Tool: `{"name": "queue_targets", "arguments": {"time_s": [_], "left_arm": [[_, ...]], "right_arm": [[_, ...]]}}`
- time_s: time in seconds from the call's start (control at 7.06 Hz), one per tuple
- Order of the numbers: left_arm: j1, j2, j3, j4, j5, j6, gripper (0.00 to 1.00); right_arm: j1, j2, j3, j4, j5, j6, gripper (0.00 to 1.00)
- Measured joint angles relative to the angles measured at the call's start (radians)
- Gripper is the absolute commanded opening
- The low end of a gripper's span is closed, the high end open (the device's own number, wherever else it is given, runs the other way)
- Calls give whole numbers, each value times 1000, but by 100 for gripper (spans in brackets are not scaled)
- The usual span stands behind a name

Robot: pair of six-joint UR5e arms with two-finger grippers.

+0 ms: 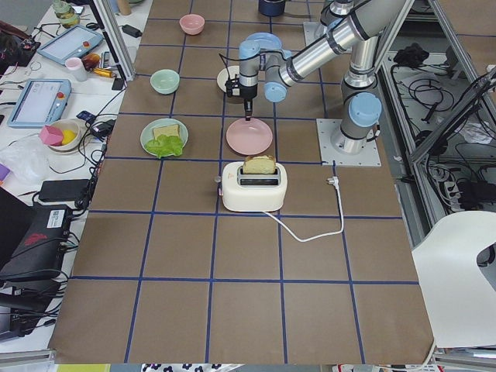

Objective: Stack three plates with pink and blue
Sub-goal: 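Close the left gripper on the pink plate rim, then lift the pink plate toward the cream plate while the right gripper reaches the blue plate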

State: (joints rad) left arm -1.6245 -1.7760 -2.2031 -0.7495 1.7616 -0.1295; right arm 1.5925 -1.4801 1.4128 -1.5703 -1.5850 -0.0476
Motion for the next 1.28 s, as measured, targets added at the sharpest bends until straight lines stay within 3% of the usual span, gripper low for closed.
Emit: {"name": "queue_targets", "arguments": {"time_s": [0.28, 0.85, 1.28], "left_arm": [[0, -8, 3, 1, 2, -2, 0], [-3, -9, 17, 1, 11, -6, 0], [-94, -8, 145, -85, 114, -18, 0]], "right_arm": [[-2, 0, 0, 6, -1, -4, 100], [-3, -3, 0, 9, -3, -9, 100], [-24, -6, 0, 48, -71, -16, 100]]}}
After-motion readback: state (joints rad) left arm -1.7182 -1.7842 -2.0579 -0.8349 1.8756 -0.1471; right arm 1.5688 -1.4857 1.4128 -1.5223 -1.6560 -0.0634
